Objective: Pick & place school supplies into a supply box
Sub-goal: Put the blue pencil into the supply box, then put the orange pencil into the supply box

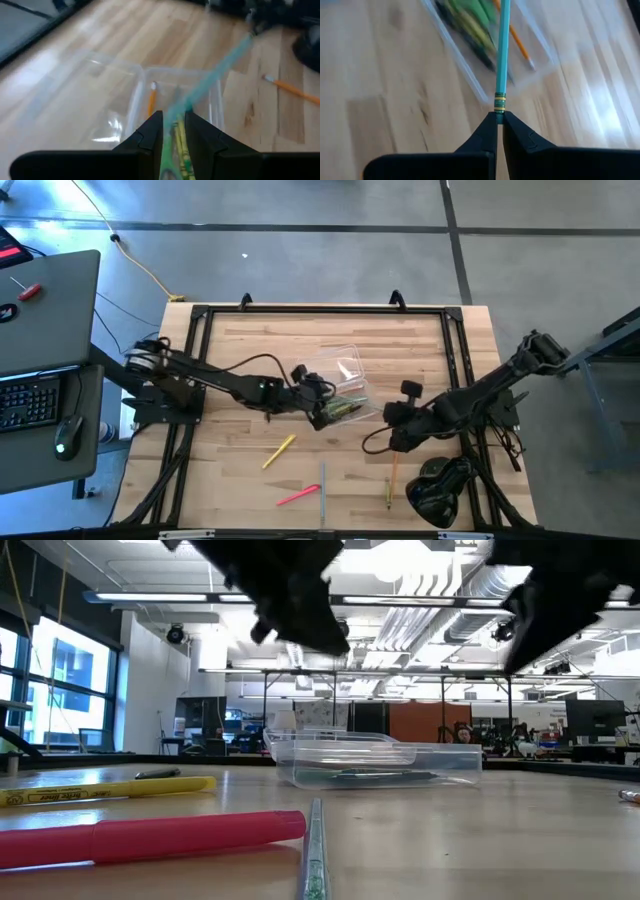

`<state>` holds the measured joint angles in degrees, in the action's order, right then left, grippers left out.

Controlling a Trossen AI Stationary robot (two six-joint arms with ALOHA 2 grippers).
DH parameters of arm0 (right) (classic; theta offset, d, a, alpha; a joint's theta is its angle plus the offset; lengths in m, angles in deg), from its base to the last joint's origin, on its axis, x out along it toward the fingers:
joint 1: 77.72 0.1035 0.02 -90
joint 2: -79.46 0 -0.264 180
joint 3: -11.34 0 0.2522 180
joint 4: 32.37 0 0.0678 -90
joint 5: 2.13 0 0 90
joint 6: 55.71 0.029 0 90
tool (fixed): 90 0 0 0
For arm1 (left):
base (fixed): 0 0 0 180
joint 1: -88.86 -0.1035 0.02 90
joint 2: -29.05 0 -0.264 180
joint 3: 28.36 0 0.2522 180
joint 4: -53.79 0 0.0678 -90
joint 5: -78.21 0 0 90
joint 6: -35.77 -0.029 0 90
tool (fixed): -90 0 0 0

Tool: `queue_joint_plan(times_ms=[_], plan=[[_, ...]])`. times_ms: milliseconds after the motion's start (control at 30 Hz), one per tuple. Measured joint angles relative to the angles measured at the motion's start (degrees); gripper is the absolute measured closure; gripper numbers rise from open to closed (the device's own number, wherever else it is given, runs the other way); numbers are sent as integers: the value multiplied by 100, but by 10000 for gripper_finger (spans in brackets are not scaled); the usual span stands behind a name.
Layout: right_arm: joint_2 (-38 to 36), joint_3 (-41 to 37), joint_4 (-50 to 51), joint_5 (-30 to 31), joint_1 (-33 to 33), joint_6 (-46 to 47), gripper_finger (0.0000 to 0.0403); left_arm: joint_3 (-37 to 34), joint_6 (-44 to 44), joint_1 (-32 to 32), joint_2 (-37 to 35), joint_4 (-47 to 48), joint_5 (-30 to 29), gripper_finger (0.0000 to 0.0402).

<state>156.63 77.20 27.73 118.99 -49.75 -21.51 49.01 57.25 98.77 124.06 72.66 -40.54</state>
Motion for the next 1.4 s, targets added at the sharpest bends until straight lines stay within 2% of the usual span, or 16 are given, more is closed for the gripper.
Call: queue_joint_plan(times_ms=[233, 300, 367, 433, 567, 767, 967, 1167, 1400], plan=[[117, -55, -1469, -593, -494, -1691, 402, -11, 202, 27, -753, 1016, -746, 289], [129, -55, -1653, -856, -656, -2051, 402, 35, 266, 27, -884, 993, -898, 289], [225, -55, -1803, -1112, -874, -2358, 403, -12, 358, 27, -1097, 1434, -978, 289], [265, -53, -1836, -1326, -1043, -2557, 403, 31, 436, 25, -1188, 1313, -997, 289], [453, -53, -1632, -1470, -1375, -2677, 403, 14, 594, 25, -1258, 1508, -964, 289], [717, -55, -913, -1293, -1715, -2678, 403, 11, 731, 25, -1223, 1661, -900, 289], [985, -55, -974, -1817, -1901, -2676, 403, 10, 733, 25, -1221, 1639, -918, 289], [1230, -55, -1264, -1689, -1965, -2679, 396, 10, 733, 25, -1221, 1649, -925, 289], [1258, -55, -1376, -1653, -2053, -2681, 360, 10, 735, 25, -1221, 1653, -923, 289]])
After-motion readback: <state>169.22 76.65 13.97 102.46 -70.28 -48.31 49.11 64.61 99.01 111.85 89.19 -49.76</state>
